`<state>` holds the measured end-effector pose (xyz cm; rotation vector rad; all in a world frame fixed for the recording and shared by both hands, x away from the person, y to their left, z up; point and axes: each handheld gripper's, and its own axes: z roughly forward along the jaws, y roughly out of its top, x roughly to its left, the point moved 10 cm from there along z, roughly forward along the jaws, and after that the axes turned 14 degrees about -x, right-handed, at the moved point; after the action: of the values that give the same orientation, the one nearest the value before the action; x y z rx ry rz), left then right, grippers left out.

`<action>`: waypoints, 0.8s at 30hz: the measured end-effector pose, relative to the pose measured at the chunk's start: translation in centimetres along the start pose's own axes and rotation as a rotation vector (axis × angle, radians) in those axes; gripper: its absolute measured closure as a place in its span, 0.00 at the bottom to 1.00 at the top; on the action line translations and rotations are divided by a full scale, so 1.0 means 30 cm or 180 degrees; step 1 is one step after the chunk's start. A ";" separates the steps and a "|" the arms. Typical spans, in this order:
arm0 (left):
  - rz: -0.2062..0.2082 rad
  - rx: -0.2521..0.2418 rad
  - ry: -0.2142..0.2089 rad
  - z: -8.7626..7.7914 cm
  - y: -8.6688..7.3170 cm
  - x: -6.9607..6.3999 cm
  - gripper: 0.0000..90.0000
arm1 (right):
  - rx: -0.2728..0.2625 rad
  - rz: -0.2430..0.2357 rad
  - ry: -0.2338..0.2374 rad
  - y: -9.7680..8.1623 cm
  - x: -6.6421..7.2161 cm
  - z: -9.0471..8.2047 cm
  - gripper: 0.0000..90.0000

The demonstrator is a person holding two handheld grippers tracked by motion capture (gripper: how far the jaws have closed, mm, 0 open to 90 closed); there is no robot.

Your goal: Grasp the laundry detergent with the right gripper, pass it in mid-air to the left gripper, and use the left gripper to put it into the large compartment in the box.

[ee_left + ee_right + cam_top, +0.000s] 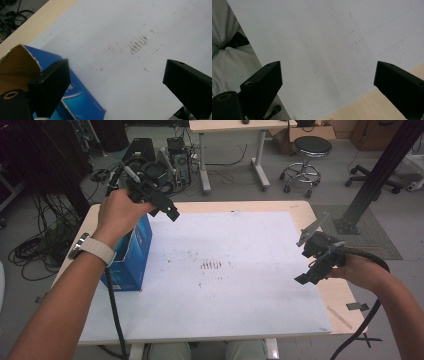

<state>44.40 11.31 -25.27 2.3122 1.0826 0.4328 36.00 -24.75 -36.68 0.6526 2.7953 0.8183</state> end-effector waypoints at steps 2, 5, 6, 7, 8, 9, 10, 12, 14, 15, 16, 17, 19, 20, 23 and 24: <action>0.0067 0.0023 -0.0045 0.014 0.012 -0.014 0.09 | 0.0007 0.0013 0.0002 0.000 -0.001 -0.001 0.09; 0.0151 0.0063 -0.0122 0.033 0.029 -0.035 0.09 | 0.0009 0.0016 0.0001 0.002 -0.002 -0.003 0.09; 0.0174 0.0066 -0.0151 0.039 0.035 -0.043 0.09 | 0.0009 0.0016 0.0001 0.002 -0.002 -0.003 0.09; 0.0214 0.0075 -0.0191 0.049 0.043 -0.051 0.09 | 0.0007 0.0017 -0.0004 0.002 -0.004 -0.004 0.09; 0.0225 0.0077 -0.0204 0.052 0.045 -0.054 0.09 | -0.0003 0.0007 -0.0005 0.003 -0.006 -0.004 0.09; 0.0248 0.0089 -0.0236 0.061 0.049 -0.062 0.09 | -0.0007 0.0013 -0.0006 0.004 -0.006 -0.005 0.09; 0.0275 0.0103 -0.0250 0.066 0.051 -0.064 0.09 | -0.0013 0.0021 -0.0006 0.004 -0.009 -0.004 0.09; 0.0353 0.0118 -0.0302 0.079 0.056 -0.071 0.09 | -0.0001 0.0045 -0.0012 0.001 -0.012 -0.003 0.09; 0.0428 0.0121 -0.0355 0.090 0.062 -0.080 0.09 | -0.0005 0.0049 -0.0002 -0.001 -0.014 -0.001 0.09; 0.0467 0.0125 -0.0395 0.095 0.066 -0.087 0.09 | -0.0009 0.0045 -0.0006 -0.001 -0.016 0.000 0.09; 0.0504 0.0120 -0.0428 0.099 0.069 -0.093 0.09 | -0.0004 0.0059 -0.0006 -0.002 -0.017 -0.001 0.09; 0.0531 0.0112 -0.0461 0.104 0.072 -0.101 0.09 | -0.0017 0.0049 -0.0005 -0.001 -0.019 -0.003 0.09; 0.0603 0.0102 -0.0517 0.111 0.079 -0.117 0.09 | -0.0016 0.0052 -0.0004 0.000 -0.020 -0.004 0.09; 0.0639 0.0113 -0.0545 0.115 0.081 -0.123 0.09 | -0.0027 0.0058 -0.0007 0.001 -0.022 -0.004 0.09; 0.0720 0.0154 -0.0610 0.132 0.083 -0.145 0.08 | -0.0032 0.0038 0.0005 0.006 -0.020 -0.002 0.09; 0.0739 0.0164 -0.0633 0.137 0.083 -0.152 0.08 | -0.0032 0.0038 0.0005 0.006 -0.020 -0.002 0.09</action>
<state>45.09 5.06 -27.32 2.4764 0.7424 0.2563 36.58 -24.91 -36.51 0.6680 2.7895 0.8347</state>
